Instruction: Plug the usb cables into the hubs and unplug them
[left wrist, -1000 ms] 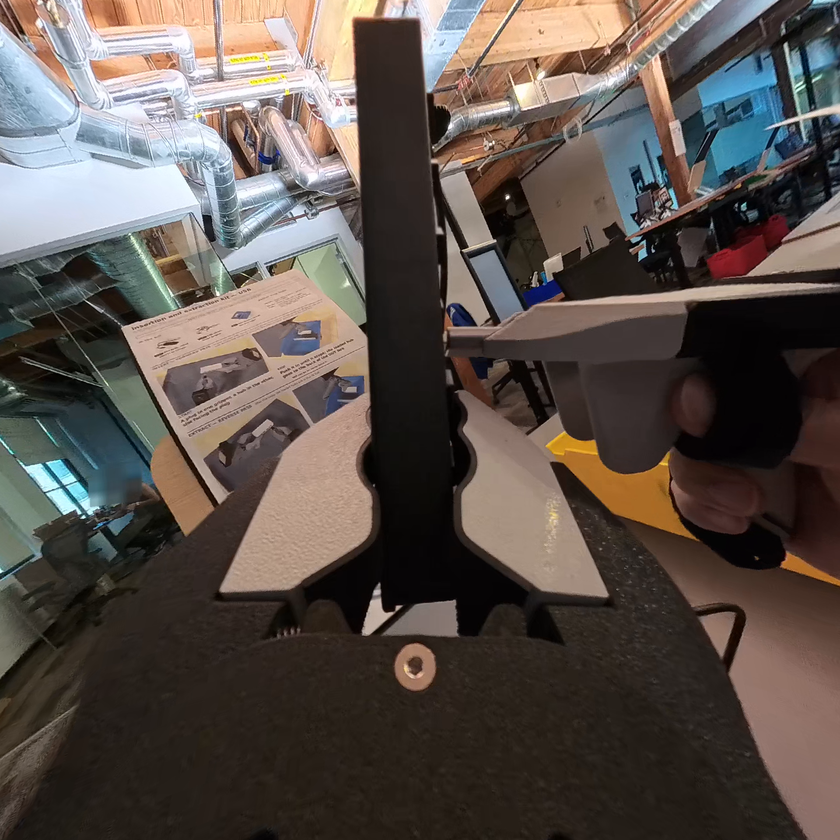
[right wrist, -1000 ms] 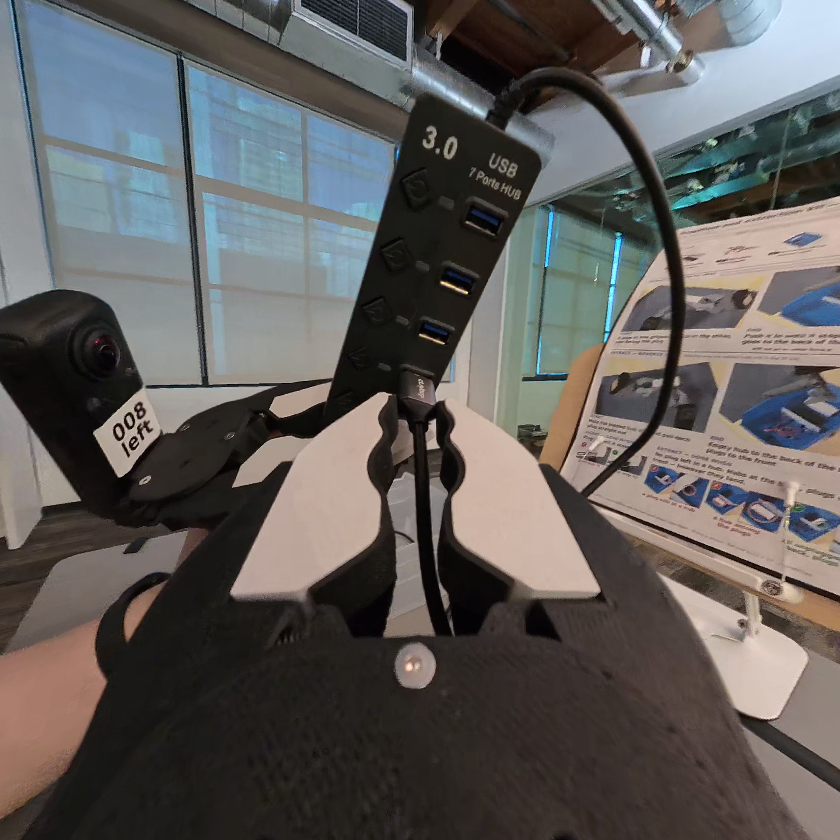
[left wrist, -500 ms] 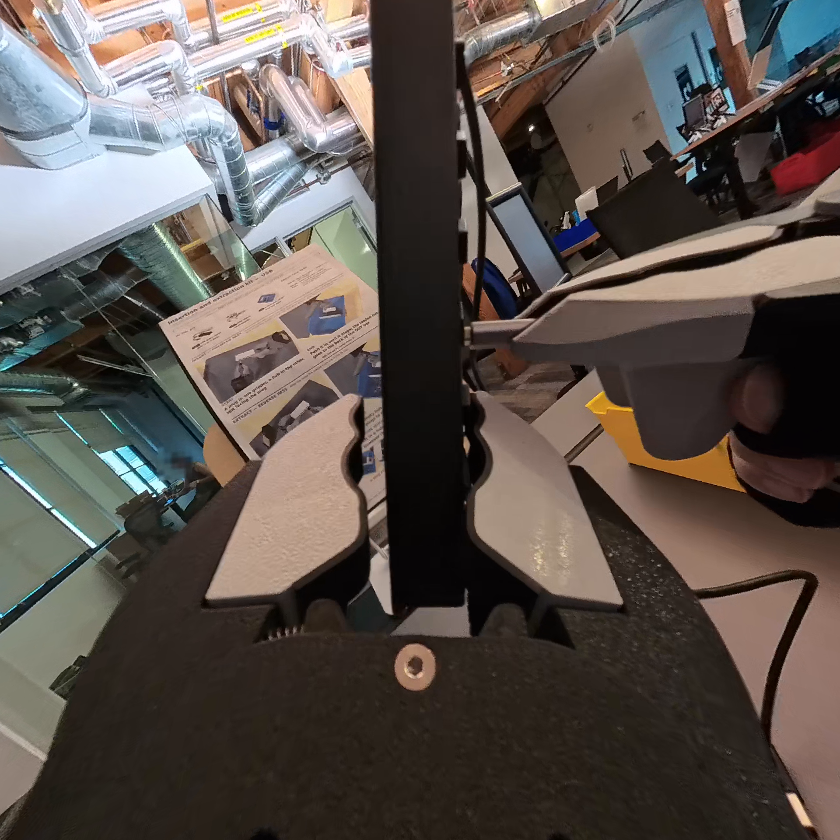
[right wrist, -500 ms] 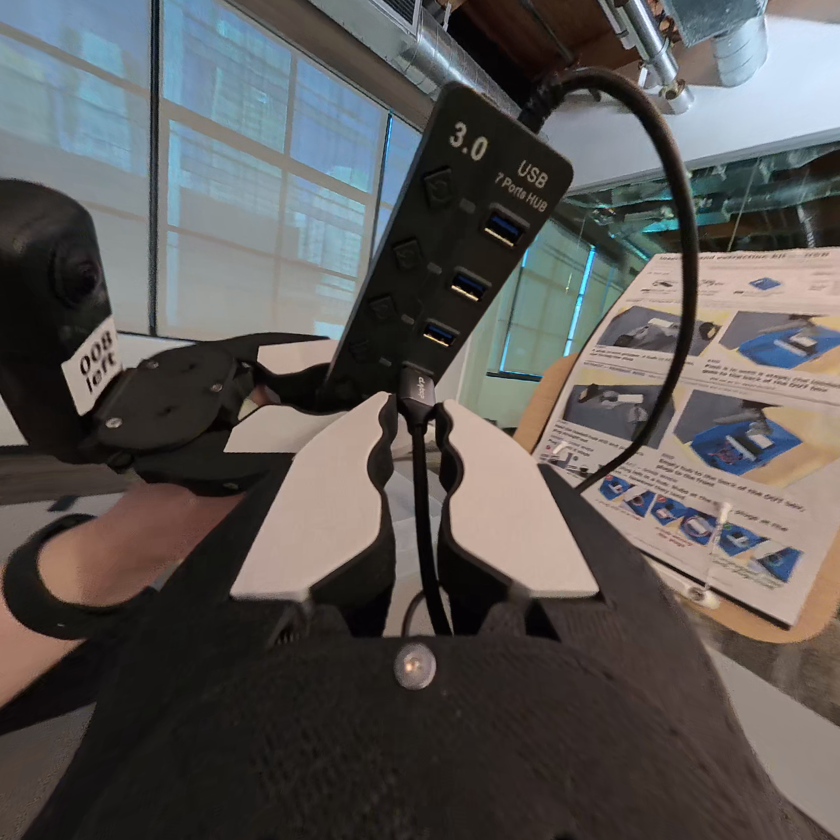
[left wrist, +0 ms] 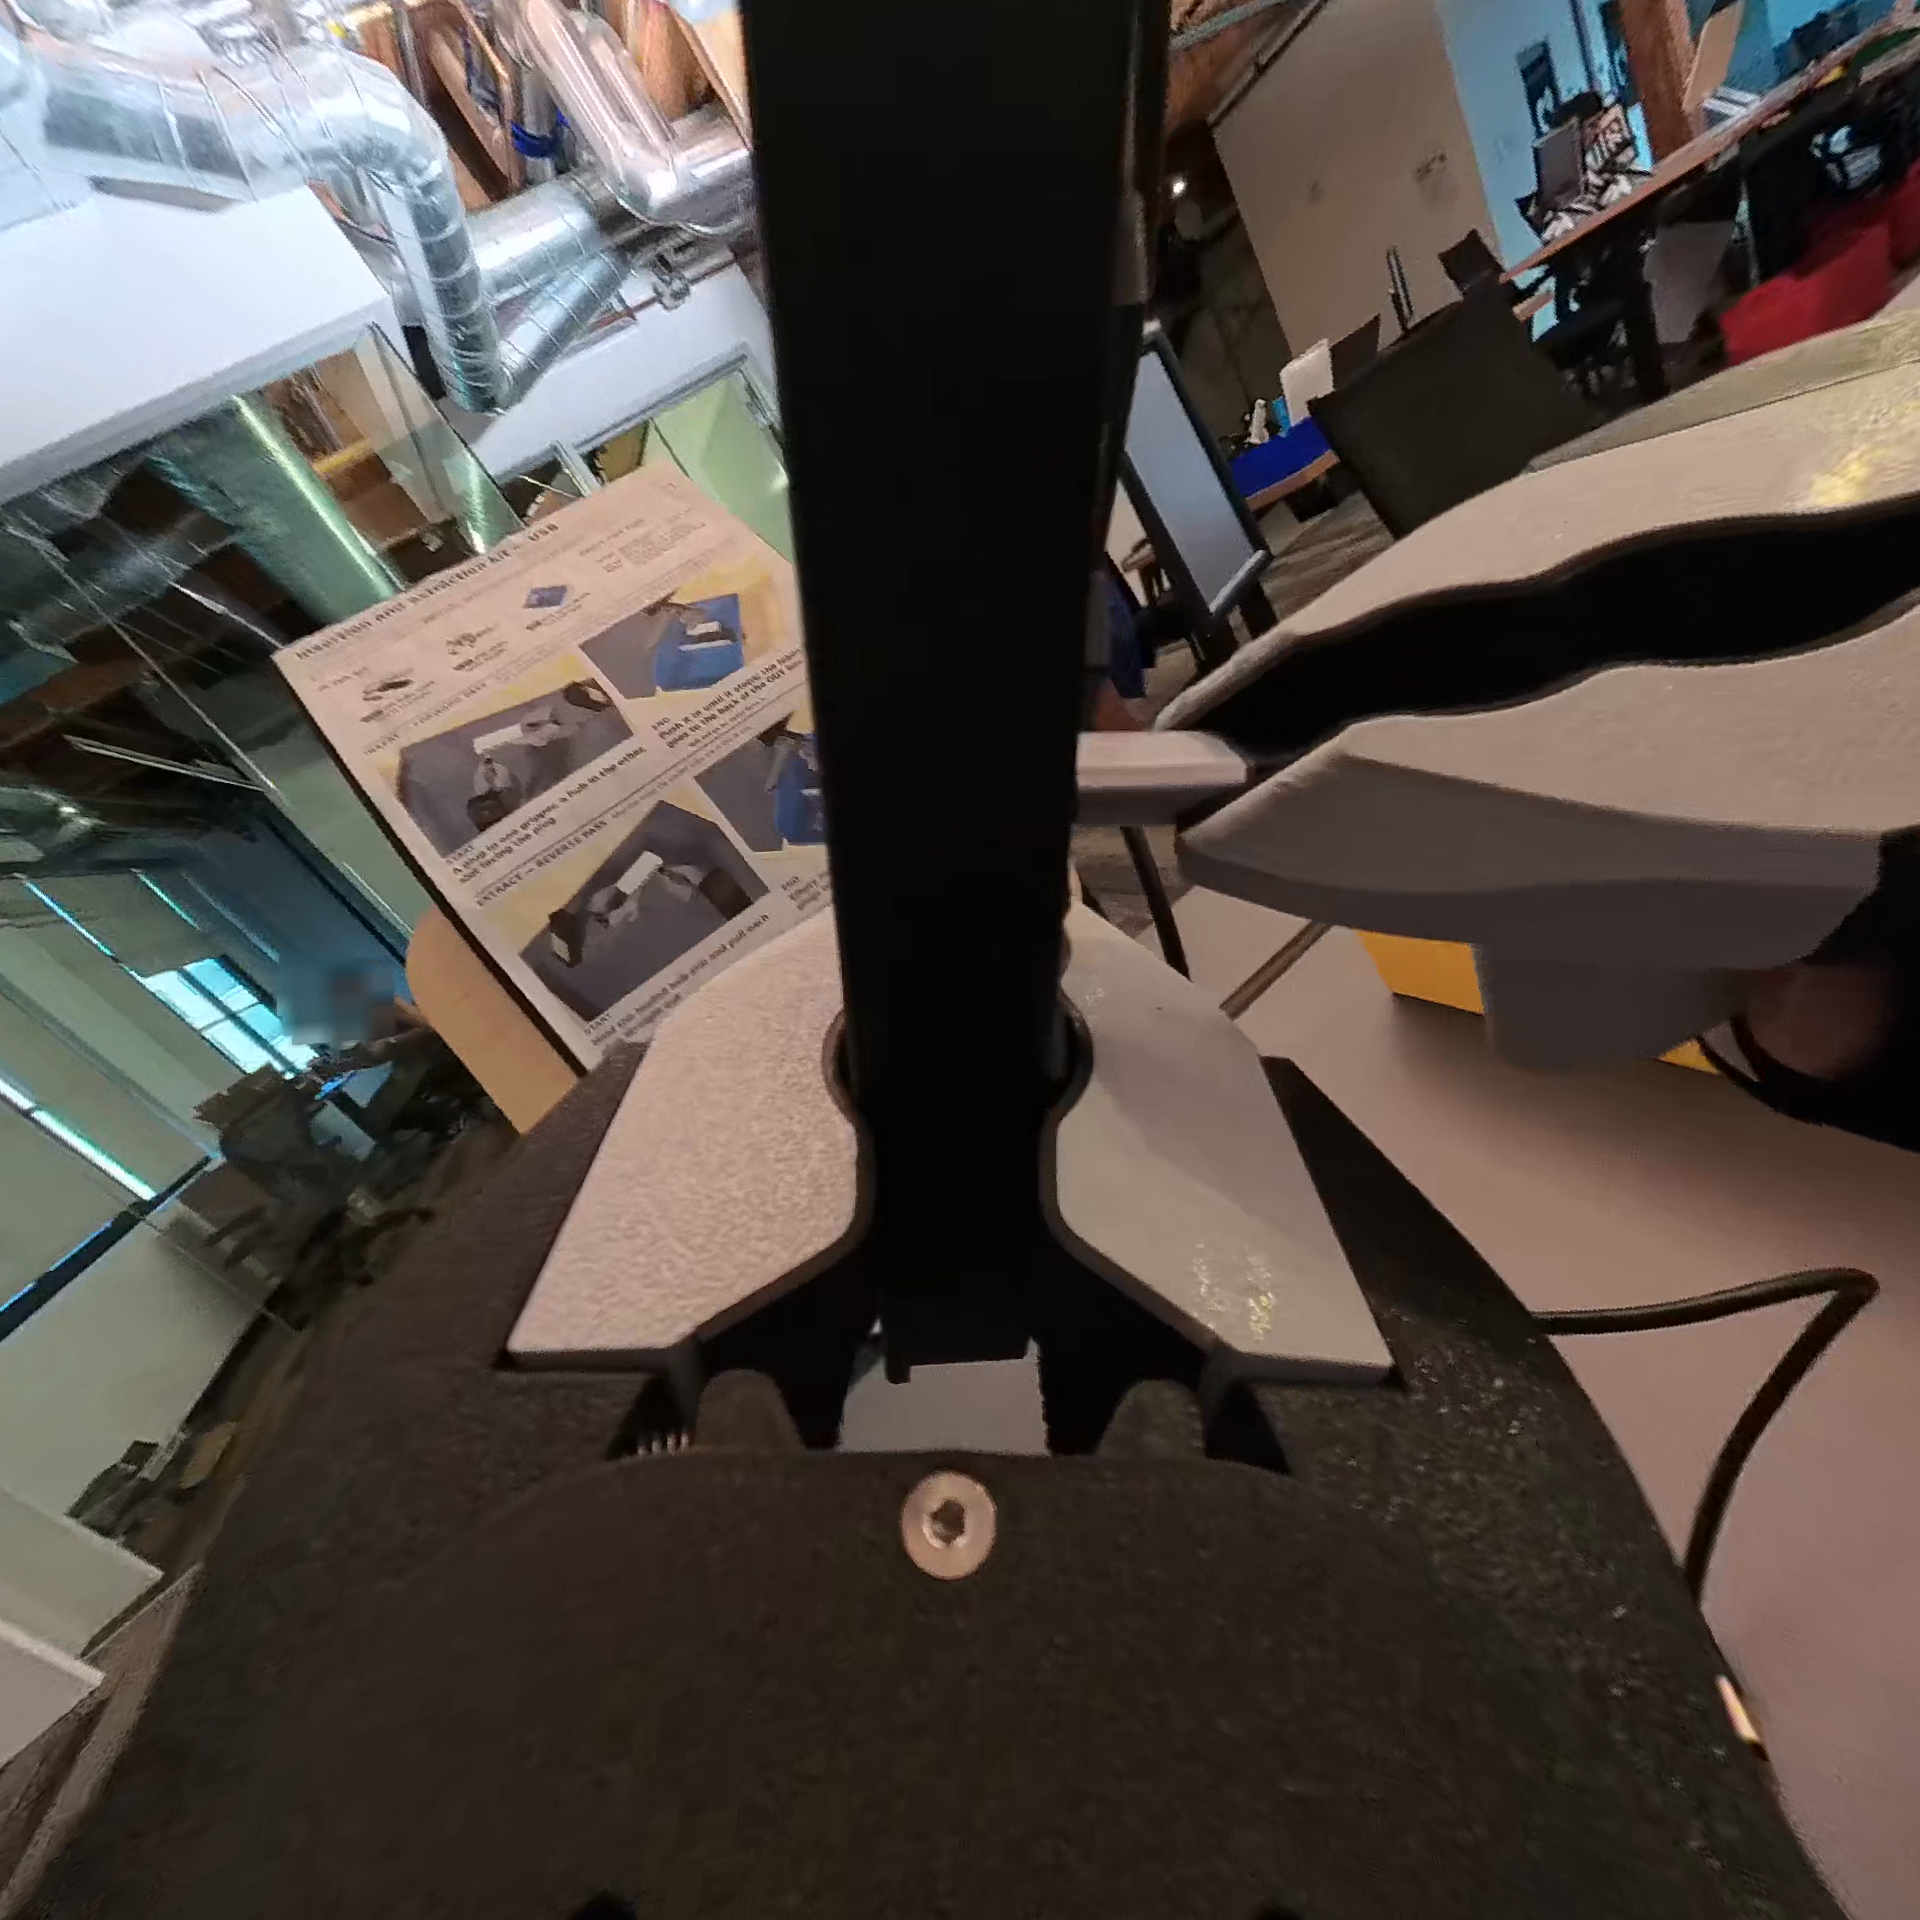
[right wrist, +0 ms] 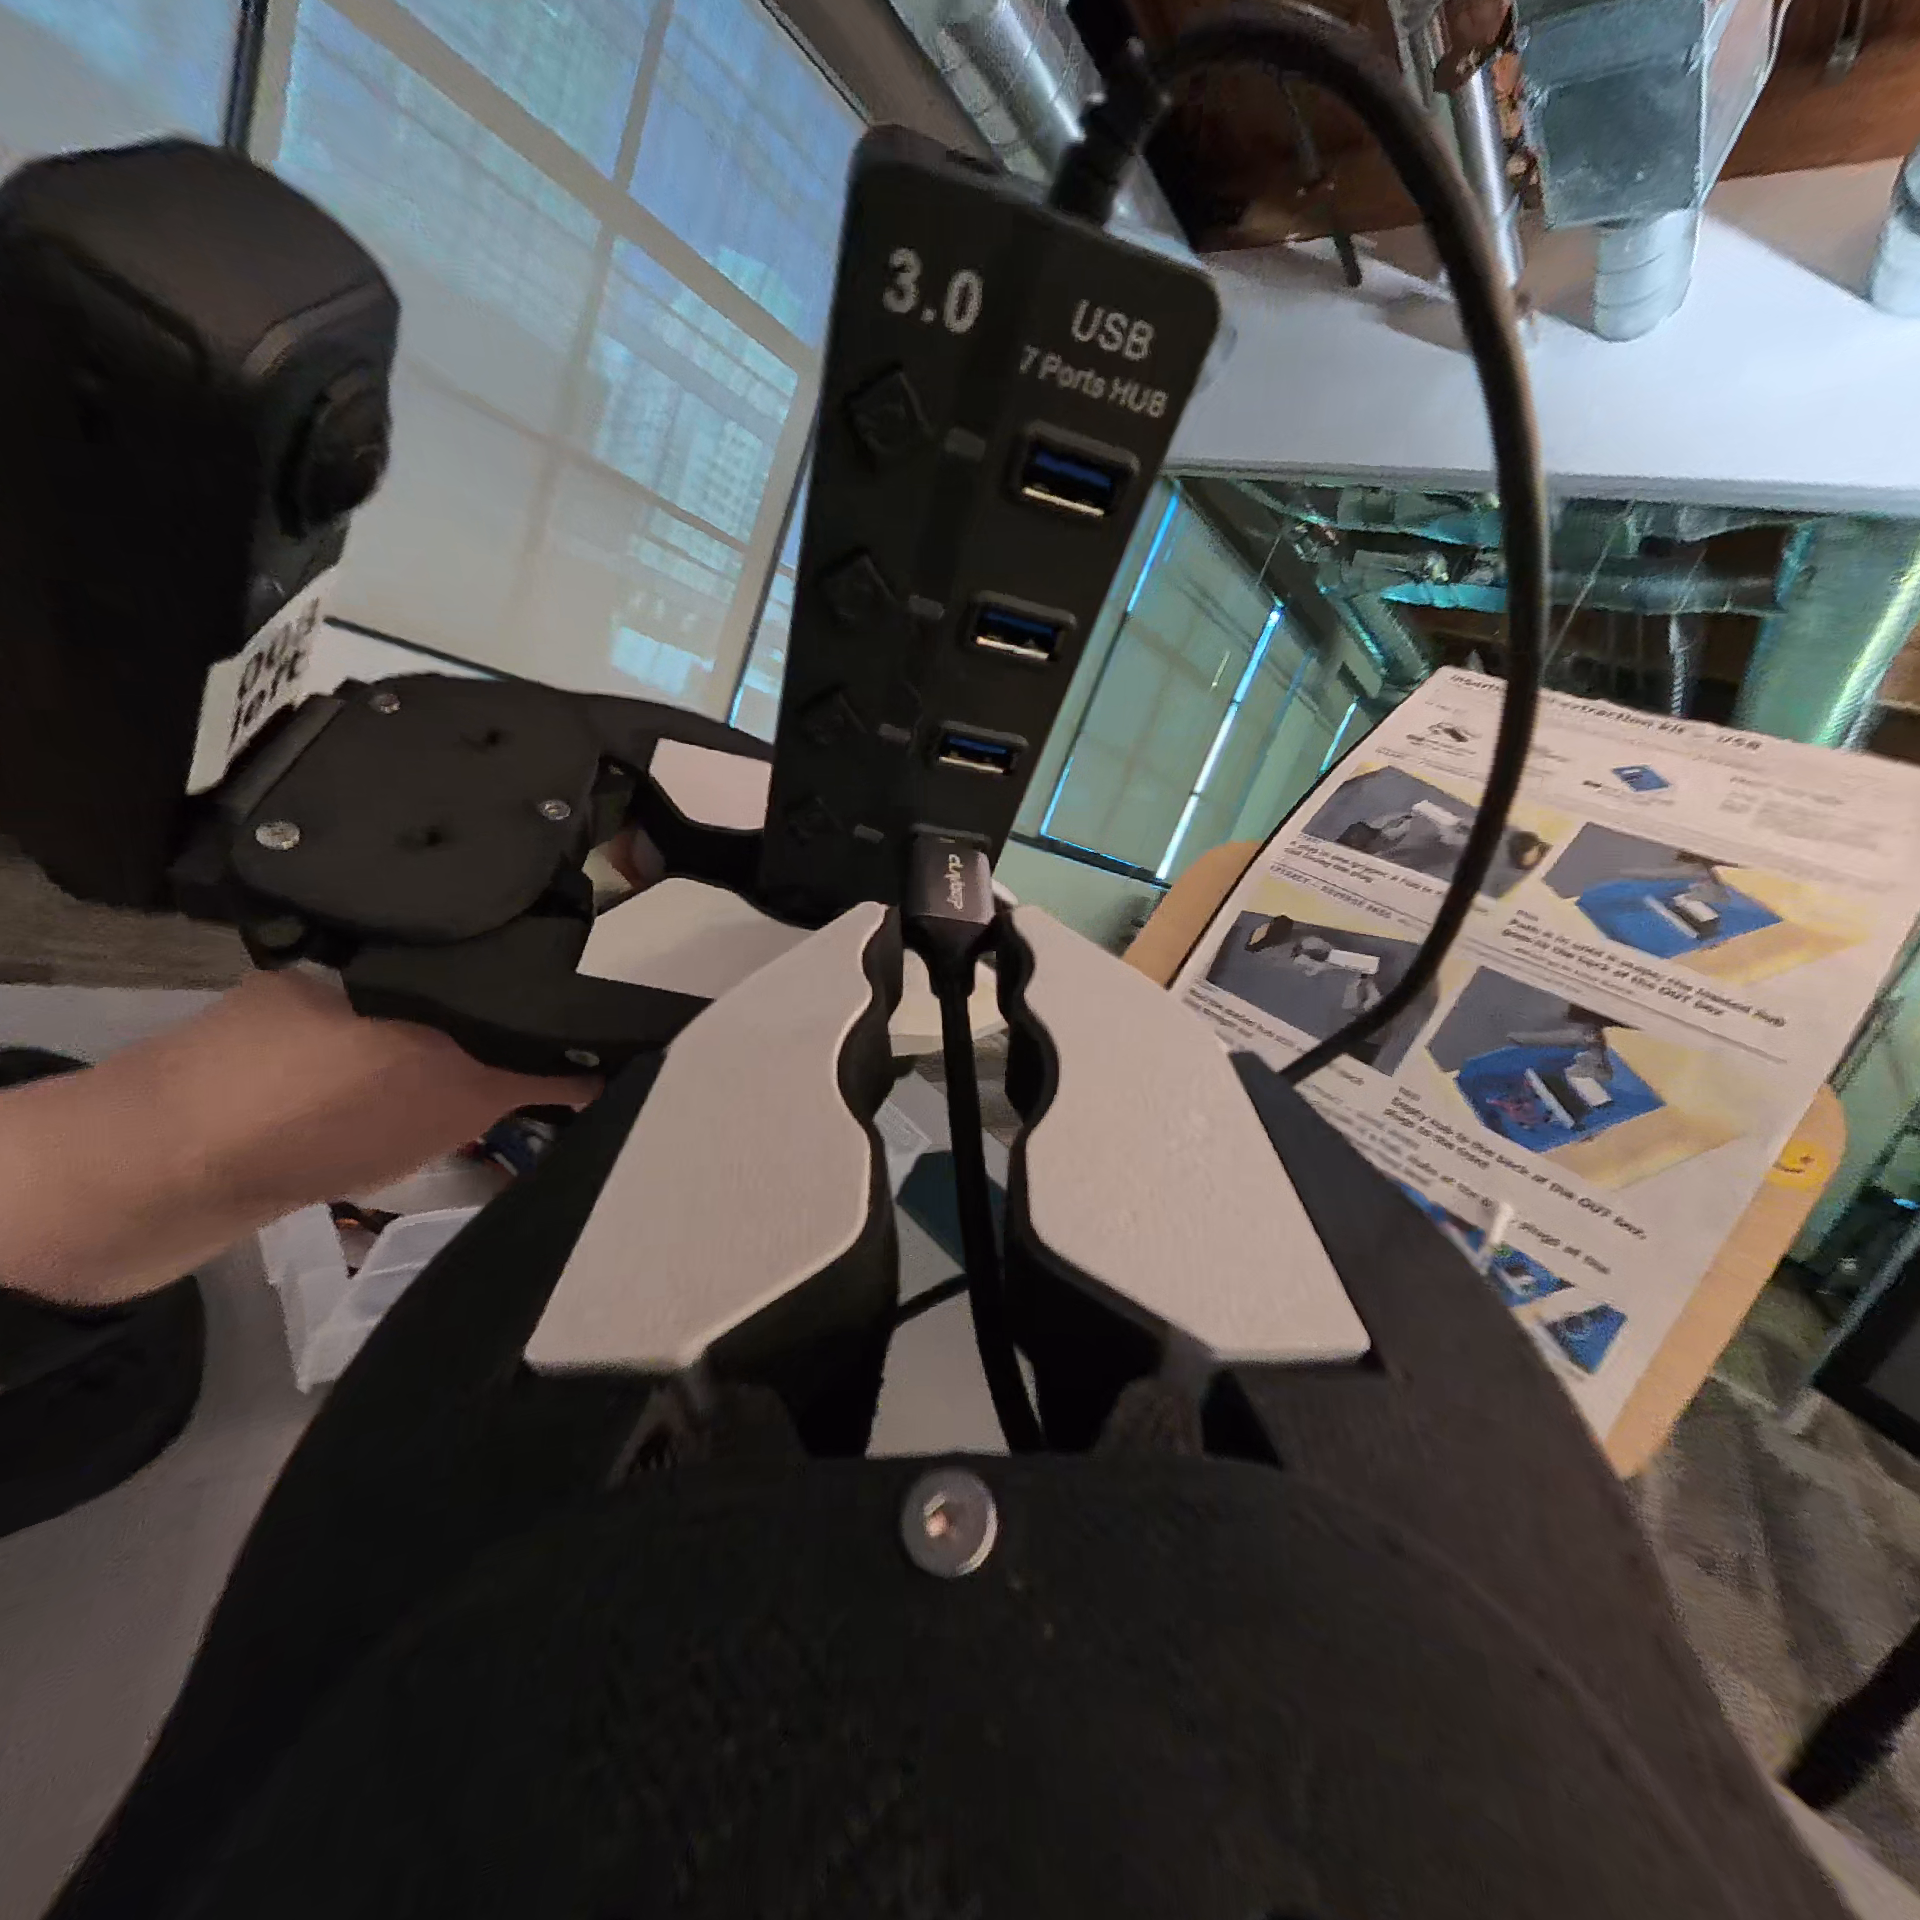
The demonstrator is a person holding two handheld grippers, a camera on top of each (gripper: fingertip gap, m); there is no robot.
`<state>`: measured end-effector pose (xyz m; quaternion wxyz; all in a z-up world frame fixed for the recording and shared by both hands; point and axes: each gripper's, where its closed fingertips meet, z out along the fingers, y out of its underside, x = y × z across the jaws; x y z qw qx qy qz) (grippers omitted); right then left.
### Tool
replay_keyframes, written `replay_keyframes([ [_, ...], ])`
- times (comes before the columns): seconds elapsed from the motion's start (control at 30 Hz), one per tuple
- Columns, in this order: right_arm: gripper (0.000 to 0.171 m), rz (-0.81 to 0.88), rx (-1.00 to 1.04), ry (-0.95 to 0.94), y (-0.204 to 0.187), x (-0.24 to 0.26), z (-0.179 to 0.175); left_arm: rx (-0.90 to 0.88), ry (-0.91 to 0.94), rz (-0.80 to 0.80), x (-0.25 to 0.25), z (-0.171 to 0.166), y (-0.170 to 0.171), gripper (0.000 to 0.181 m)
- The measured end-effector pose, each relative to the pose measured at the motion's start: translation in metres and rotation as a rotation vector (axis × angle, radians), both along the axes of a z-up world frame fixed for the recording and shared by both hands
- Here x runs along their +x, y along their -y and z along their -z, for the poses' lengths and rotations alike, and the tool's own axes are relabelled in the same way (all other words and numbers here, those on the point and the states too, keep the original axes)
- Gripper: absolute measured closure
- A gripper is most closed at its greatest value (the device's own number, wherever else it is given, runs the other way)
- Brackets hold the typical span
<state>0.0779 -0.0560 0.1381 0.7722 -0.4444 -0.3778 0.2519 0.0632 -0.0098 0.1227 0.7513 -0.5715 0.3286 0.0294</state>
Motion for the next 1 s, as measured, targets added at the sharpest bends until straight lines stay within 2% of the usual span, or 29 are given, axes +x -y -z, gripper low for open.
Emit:
replay_keyframes([
  [0.43,0.149,-0.019,-0.016,-0.020,0.0013,0.0032,-0.0065,-0.011,0.115,0.024,0.0019,-0.0045,0.0016,0.154],
  [0.5,0.154,-0.039,-0.030,-0.013,0.0025,0.0013,-0.0057,-0.010,0.126,0.026,0.0013,-0.0053,0.0018,0.154],
  [1.0,0.154,-0.092,-0.036,-0.011,0.0064,0.0026,-0.0087,0.013,0.138,0.051,0.0034,-0.0096,0.0064,0.153],
])
